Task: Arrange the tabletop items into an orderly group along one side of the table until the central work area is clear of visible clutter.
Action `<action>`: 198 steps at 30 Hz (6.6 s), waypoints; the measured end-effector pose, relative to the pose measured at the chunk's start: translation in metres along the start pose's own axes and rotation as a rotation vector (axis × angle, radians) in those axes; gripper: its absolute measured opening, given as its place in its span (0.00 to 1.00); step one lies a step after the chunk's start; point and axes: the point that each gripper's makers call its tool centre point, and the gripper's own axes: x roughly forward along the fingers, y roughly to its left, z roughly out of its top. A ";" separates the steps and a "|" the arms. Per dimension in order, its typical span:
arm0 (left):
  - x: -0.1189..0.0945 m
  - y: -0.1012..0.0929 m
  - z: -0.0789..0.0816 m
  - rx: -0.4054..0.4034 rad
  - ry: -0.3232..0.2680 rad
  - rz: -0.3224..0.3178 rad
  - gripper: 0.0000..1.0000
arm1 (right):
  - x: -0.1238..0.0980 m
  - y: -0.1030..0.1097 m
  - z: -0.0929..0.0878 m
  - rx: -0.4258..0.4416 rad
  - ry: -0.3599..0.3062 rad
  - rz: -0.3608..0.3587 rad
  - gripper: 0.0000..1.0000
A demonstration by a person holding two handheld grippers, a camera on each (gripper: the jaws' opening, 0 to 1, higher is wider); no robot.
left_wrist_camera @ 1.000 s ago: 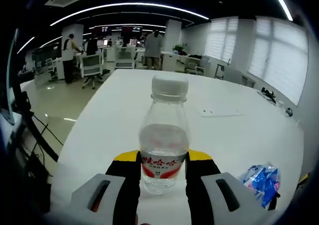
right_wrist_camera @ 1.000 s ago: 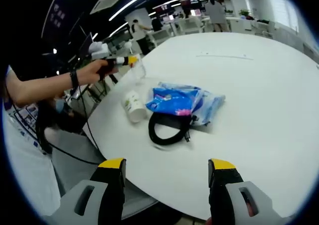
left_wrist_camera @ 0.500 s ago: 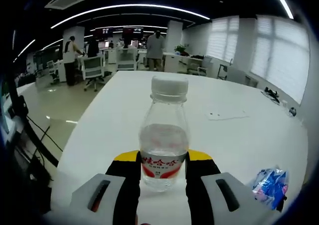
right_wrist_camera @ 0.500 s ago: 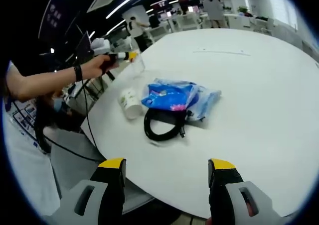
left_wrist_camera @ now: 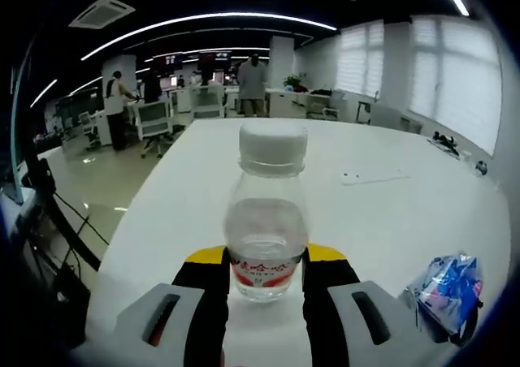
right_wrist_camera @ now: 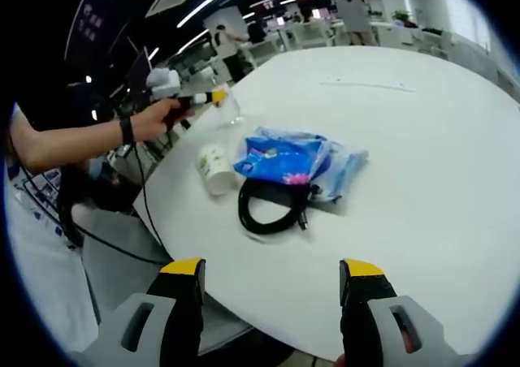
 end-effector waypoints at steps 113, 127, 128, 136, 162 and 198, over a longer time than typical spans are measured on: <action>-0.121 -0.027 -0.073 -0.202 0.055 -0.026 0.40 | 0.001 0.040 -0.016 -0.017 -0.080 0.032 0.68; -0.108 -0.032 -0.055 -0.196 0.048 -0.040 0.39 | 0.002 0.036 -0.019 0.000 -0.076 0.026 0.68; -0.104 -0.028 -0.050 -0.198 0.043 -0.039 0.39 | 0.001 0.036 -0.019 0.000 -0.076 0.025 0.68; -0.074 -0.019 -0.002 -0.174 -0.025 -0.042 0.38 | -0.002 0.032 -0.019 0.006 -0.075 0.015 0.68; -0.022 -0.006 0.077 -0.052 -0.079 -0.036 0.21 | -0.009 0.019 -0.026 0.051 -0.075 -0.019 0.68; -0.059 -0.021 0.051 -0.015 -0.042 -0.011 0.21 | -0.004 0.022 -0.022 0.040 -0.107 0.007 0.68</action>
